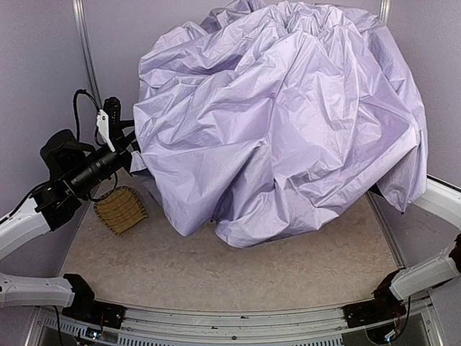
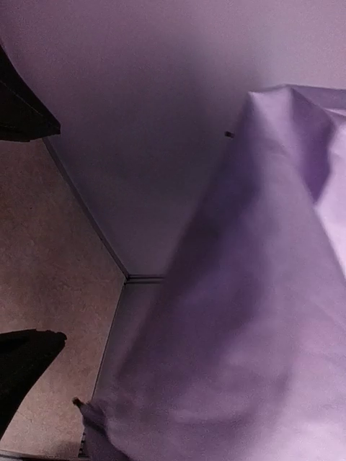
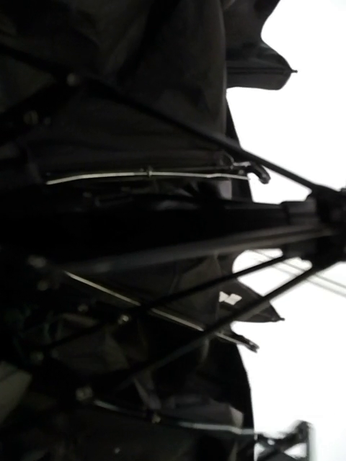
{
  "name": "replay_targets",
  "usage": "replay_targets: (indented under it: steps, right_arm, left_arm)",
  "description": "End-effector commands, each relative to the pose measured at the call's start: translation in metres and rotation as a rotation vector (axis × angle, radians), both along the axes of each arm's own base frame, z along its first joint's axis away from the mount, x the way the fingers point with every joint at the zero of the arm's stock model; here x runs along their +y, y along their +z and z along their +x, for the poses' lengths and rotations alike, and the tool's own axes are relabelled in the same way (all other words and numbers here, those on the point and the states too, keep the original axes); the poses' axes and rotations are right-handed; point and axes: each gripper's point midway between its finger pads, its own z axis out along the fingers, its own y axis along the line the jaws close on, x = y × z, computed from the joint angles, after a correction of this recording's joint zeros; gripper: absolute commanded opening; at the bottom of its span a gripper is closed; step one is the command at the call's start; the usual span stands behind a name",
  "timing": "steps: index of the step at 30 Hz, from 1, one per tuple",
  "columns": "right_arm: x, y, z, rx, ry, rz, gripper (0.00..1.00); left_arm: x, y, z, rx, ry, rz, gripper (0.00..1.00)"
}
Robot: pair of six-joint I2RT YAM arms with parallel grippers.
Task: Put away the umbrella
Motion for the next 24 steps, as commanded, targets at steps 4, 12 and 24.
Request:
replay_targets:
  steps: [4,12,24]
  right_arm:
    - [-0.031,0.034,0.001,-0.014,-0.138,0.096,0.00]
    - [-0.023,-0.038,0.030,0.145,-0.171,0.050,0.00]
    - [-0.006,-0.284,0.002,0.430,-0.055,-0.091,0.00]
  left_arm:
    - [0.052,-0.015,0.062,0.162,0.371,-0.054,0.91]
    - [0.123,-0.023,0.087,0.269,0.593,-0.181,0.91]
    - [0.099,-0.019,0.086,0.244,0.524,-0.142,0.91]
